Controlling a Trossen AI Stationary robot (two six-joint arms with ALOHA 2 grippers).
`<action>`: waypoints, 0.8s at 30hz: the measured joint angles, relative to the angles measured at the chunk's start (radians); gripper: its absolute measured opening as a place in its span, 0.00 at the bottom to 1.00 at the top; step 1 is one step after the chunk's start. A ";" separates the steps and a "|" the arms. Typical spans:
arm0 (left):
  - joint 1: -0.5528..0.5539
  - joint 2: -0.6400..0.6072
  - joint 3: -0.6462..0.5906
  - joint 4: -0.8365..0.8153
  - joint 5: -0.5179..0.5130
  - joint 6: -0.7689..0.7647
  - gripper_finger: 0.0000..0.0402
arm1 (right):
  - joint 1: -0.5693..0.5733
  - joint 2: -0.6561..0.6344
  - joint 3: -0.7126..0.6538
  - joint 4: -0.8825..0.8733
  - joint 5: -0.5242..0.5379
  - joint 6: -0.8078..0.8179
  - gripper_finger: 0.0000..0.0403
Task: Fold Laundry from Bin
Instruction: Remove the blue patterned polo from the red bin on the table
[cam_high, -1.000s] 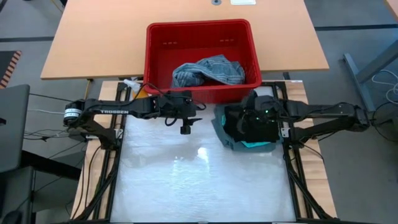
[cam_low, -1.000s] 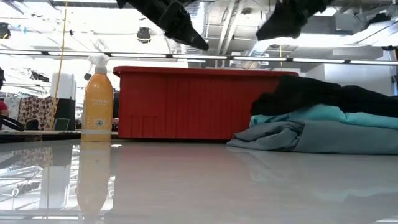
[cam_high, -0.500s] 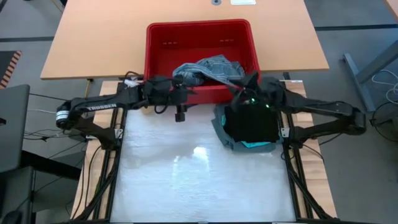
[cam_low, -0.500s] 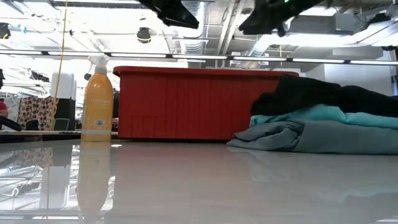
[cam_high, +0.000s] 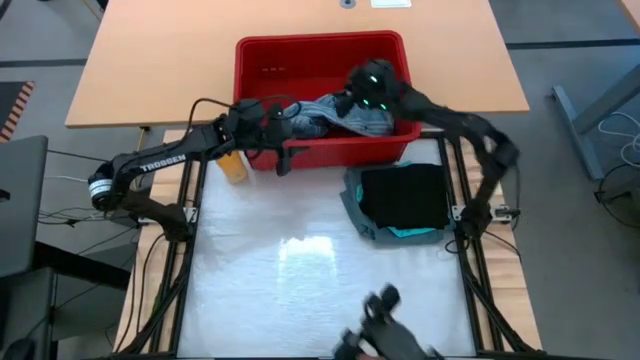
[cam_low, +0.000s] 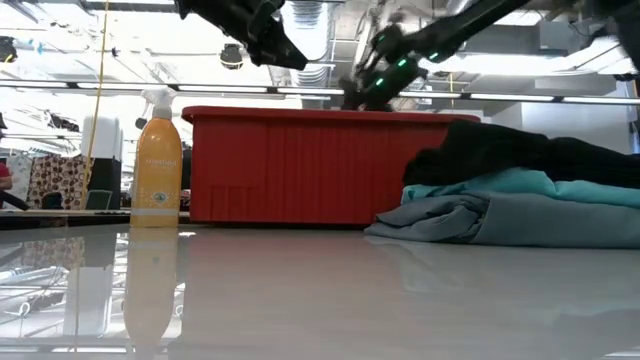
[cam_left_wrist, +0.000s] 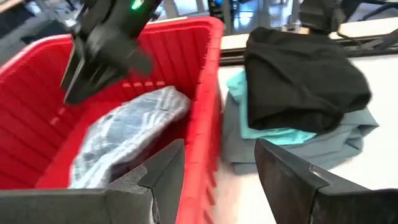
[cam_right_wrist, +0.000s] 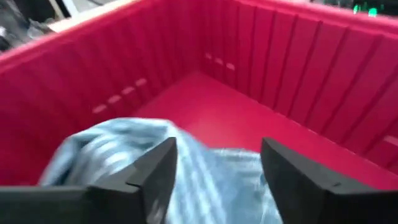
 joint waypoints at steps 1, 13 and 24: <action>0.007 0.000 0.000 0.003 -0.002 0.007 0.46 | -0.011 0.056 0.072 -0.034 -0.002 0.000 0.64; 0.042 0.000 0.000 -0.013 -0.004 0.021 0.46 | 0.019 0.722 0.838 -0.344 -0.262 0.087 0.88; 0.038 0.000 0.000 -0.009 0.005 -0.011 0.46 | 0.060 0.839 0.824 -0.381 -0.200 -0.044 0.86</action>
